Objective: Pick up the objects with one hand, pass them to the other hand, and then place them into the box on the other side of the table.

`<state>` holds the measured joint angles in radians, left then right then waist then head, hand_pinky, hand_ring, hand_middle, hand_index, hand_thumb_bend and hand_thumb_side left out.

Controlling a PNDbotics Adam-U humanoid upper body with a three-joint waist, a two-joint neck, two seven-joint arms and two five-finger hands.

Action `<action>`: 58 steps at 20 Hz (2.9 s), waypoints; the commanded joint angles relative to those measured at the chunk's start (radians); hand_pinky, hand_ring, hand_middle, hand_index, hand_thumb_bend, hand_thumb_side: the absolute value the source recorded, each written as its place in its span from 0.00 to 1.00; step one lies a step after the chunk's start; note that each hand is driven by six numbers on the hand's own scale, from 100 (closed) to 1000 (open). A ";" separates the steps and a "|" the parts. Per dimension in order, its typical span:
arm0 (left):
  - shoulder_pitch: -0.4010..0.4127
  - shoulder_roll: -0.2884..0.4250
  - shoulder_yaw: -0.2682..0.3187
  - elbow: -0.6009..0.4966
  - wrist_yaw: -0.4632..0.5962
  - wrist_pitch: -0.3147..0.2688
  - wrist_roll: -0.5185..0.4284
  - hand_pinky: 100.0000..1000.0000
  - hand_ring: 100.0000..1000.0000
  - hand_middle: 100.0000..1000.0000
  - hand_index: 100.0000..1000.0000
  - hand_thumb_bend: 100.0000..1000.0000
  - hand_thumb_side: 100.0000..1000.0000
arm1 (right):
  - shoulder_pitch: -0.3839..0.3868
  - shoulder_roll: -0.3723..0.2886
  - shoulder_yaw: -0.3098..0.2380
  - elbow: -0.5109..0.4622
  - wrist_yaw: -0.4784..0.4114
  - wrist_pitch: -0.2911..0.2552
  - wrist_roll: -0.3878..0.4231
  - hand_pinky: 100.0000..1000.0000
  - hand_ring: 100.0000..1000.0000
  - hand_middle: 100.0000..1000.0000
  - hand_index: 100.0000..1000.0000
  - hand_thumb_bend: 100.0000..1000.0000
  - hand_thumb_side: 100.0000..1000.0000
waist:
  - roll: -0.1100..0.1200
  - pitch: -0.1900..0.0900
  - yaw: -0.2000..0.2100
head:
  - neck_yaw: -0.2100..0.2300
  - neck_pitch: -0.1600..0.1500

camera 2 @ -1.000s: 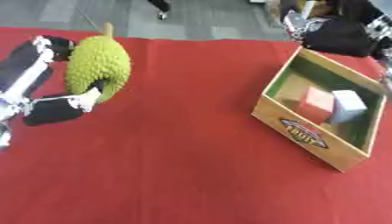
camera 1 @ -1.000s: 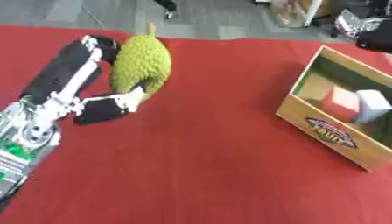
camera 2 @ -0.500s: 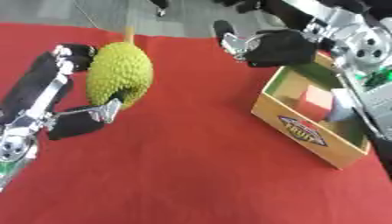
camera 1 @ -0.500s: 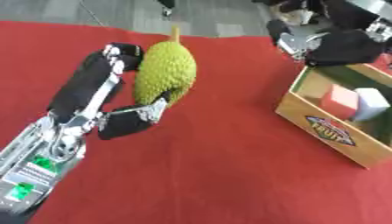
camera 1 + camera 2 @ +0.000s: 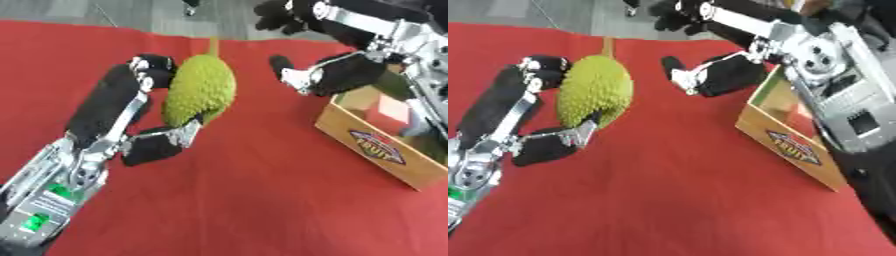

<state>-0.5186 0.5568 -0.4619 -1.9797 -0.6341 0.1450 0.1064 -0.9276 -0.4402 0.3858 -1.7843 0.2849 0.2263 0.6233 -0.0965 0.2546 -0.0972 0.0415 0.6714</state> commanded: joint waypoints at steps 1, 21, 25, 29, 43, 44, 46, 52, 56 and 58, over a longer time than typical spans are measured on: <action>-0.010 -0.004 -0.001 -0.020 -0.010 -0.021 0.011 0.66 0.47 0.40 0.36 0.00 0.24 | -0.035 0.006 0.009 0.020 0.040 -0.020 0.045 0.93 0.96 0.87 0.96 0.00 0.15 | 0.003 -0.030 -0.002 | -0.004 0.004; 0.012 -0.011 -0.026 -0.020 -0.029 -0.102 0.029 0.66 0.47 0.40 0.36 0.00 0.22 | -0.111 0.064 0.020 0.171 0.170 -0.146 0.283 0.95 0.98 0.87 0.96 0.00 0.21 | -0.001 -0.026 -0.010 | -0.008 0.012; 0.022 -0.013 -0.020 -0.011 -0.039 -0.073 0.041 0.66 0.47 0.40 0.35 0.00 0.24 | -0.108 0.061 0.007 0.145 0.167 -0.139 0.274 0.95 0.98 0.87 0.96 0.00 0.20 | -0.001 -0.025 -0.012 | -0.006 0.014; 0.026 -0.014 -0.021 0.016 -0.049 -0.067 0.062 0.66 0.47 0.40 0.35 0.00 0.23 | -0.107 0.049 0.009 0.097 0.154 -0.126 0.270 0.94 0.98 0.87 0.97 0.00 0.19 | -0.002 -0.024 -0.015 | -0.002 0.016; 0.021 -0.009 -0.030 0.039 -0.103 -0.101 0.074 0.65 0.47 0.40 0.35 0.00 0.14 | -0.100 0.031 0.037 0.041 0.081 -0.046 0.284 0.95 1.00 0.88 1.00 0.00 0.17 | -0.007 -0.025 -0.017 | 0.004 0.017; 0.021 -0.009 -0.030 0.039 -0.107 -0.103 0.072 0.65 0.47 0.40 0.35 0.00 0.14 | -0.100 0.030 0.042 0.046 0.077 -0.038 0.284 0.95 1.00 0.89 1.00 0.00 0.17 | -0.007 -0.025 -0.017 | 0.004 0.018; 0.019 -0.009 -0.031 0.039 -0.112 -0.106 0.070 0.65 0.47 0.40 0.35 0.00 0.13 | -0.102 0.030 0.050 0.055 0.076 -0.028 0.284 0.96 1.00 0.89 1.00 0.00 0.19 | -0.007 -0.025 -0.017 | 0.003 0.018; 0.017 -0.009 -0.032 0.038 -0.123 -0.109 0.065 0.65 0.47 0.40 0.35 0.00 0.12 | -0.103 0.035 0.073 0.096 0.114 -0.047 0.284 0.97 1.00 0.89 1.00 0.00 0.23 | -0.009 -0.024 -0.014 | -0.001 0.021; 0.016 -0.008 -0.033 0.038 -0.128 -0.110 0.062 0.65 0.47 0.40 0.35 0.00 0.11 | -0.105 0.039 0.082 0.118 0.095 -0.063 0.284 0.97 1.00 0.89 1.00 0.00 0.22 | -0.010 -0.025 -0.014 | -0.002 0.022; 0.015 -0.008 -0.033 0.039 -0.129 -0.109 0.061 0.65 0.47 0.40 0.35 0.00 0.11 | -0.107 0.038 0.082 0.120 0.084 -0.063 0.284 0.97 1.00 0.89 1.00 0.00 0.21 | -0.010 -0.025 -0.014 | -0.002 0.022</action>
<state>-0.4847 0.5434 -0.4966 -1.9282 -0.7583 0.0364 0.1678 -1.0124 -0.3835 0.4758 -1.6622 0.3769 0.1665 0.9064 -0.1115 0.2545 -0.1102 0.0418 0.6917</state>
